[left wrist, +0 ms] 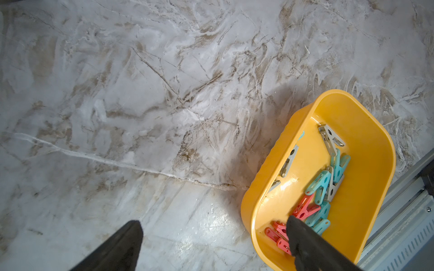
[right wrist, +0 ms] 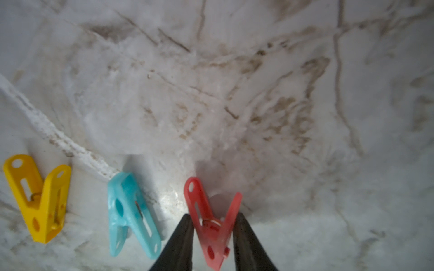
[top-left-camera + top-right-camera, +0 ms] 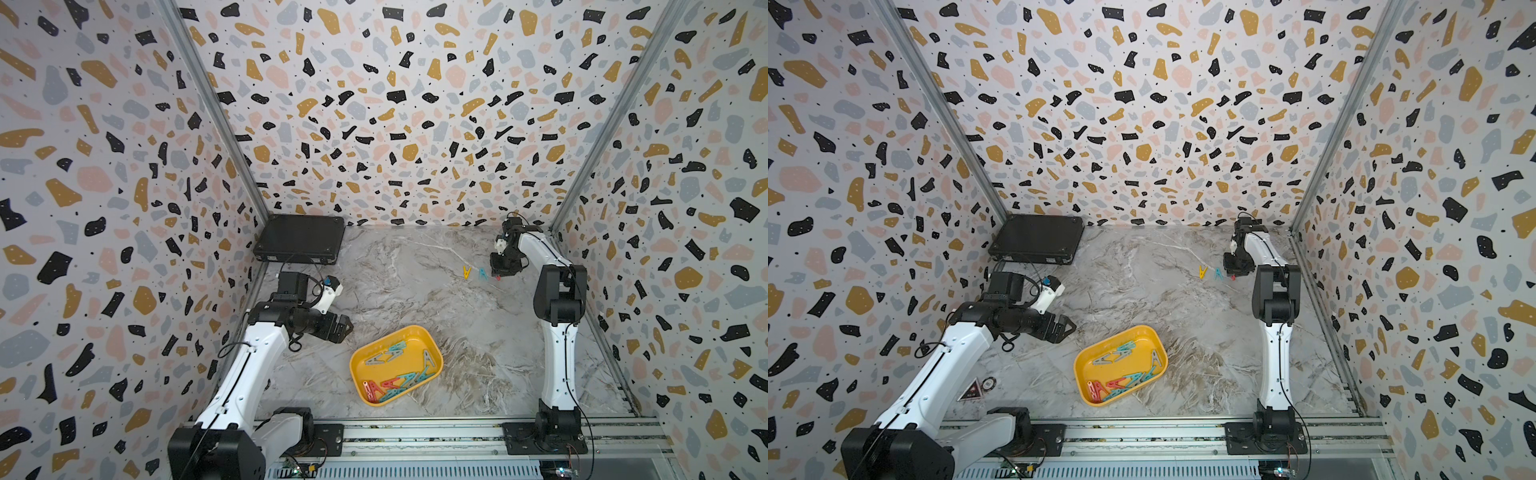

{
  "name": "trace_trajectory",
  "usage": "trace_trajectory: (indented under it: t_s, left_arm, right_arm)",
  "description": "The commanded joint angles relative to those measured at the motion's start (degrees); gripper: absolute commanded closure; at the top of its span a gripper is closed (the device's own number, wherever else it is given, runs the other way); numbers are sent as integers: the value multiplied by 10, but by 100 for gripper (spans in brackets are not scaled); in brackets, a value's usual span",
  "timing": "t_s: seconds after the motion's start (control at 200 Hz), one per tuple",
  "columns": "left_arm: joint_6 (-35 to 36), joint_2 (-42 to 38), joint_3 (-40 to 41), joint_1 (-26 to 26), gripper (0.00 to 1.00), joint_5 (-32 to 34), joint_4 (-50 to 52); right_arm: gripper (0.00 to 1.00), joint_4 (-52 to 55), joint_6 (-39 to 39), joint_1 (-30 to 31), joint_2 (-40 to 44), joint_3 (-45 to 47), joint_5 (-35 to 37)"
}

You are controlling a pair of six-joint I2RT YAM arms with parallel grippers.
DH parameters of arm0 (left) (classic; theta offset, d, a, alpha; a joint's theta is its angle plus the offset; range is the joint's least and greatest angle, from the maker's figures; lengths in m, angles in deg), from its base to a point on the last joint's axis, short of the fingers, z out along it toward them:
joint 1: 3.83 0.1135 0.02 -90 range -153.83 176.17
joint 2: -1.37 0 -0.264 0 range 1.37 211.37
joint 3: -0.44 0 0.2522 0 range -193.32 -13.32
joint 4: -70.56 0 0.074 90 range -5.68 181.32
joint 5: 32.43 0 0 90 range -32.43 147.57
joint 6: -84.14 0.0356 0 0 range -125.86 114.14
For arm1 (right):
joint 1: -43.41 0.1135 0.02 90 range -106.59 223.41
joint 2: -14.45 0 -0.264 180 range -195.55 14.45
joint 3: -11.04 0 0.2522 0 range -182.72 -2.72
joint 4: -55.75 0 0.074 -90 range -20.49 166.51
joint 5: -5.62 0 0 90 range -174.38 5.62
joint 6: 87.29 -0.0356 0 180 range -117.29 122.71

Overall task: Take the clothespins out of the storage box
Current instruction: Place the clothespin at the center of the board.

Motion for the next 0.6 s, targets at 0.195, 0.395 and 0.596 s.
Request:
trace_trajectory:
  t_s: [0.195,0.395,0.596]
  left_arm:
    - [3,-9,3,3,0,-9,-7]
    - [3,-9,4,3,0,-9,-7]
    - [3,-9,4,3,0,-10,-7]
  right_arm:
    - [58,17,-7,-1,20,-17,5]
    - [58,23,-9,-2,58,-16,12]
    - [56,26,-19,-1,122,8,10]
